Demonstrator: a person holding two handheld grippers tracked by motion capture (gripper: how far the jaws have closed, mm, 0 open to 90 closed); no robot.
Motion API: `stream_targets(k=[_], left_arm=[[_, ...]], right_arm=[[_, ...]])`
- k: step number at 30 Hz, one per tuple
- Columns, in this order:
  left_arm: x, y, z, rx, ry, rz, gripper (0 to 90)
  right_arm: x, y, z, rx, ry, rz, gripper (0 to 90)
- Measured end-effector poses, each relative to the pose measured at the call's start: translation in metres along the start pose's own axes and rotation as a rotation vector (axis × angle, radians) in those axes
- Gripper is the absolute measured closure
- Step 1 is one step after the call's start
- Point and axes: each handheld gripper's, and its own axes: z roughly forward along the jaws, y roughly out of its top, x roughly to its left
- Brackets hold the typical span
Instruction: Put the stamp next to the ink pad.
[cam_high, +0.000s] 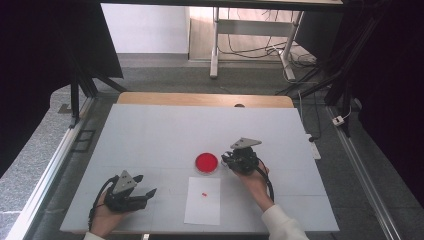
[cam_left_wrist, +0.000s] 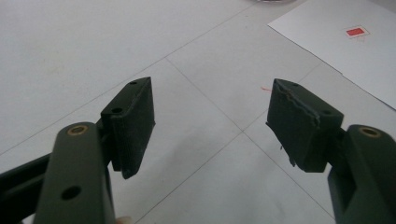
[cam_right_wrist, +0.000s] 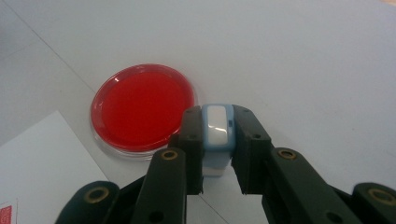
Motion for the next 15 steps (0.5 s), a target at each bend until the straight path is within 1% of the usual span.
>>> stream_targets(k=[4, 5, 8, 13, 15], left_arm=[[0.0002, -0.0001, 0.0, 0.0, 0.001, 0.001, 31.9], [0.0001, -0.0001, 0.0, 0.0, 0.0, 0.001, 31.9], [-0.0001, 0.0, -0.0001, 0.0, 0.001, 0.001, 31.9], [0.0, -0.0001, -0.0002, -0.001, 0.001, 0.002, 31.9], [0.0001, 0.0, 0.0002, 0.0, -0.001, 0.0, 31.9]], right_arm=[[-0.001, -0.0006, 0.0007, 0.005, 0.008, 0.012, 68.6], [-0.0012, -0.0008, 0.0008, -0.001, 0.019, 0.019, 66.6], [-0.0004, -0.0004, -0.0002, -0.009, 0.013, 0.017, 59.9], [0.0004, -0.0002, -0.004, -0.036, 0.013, 0.019, 52.3], [-0.0003, -0.0005, -0.0078, -0.057, 0.026, 0.016, 49.9]])
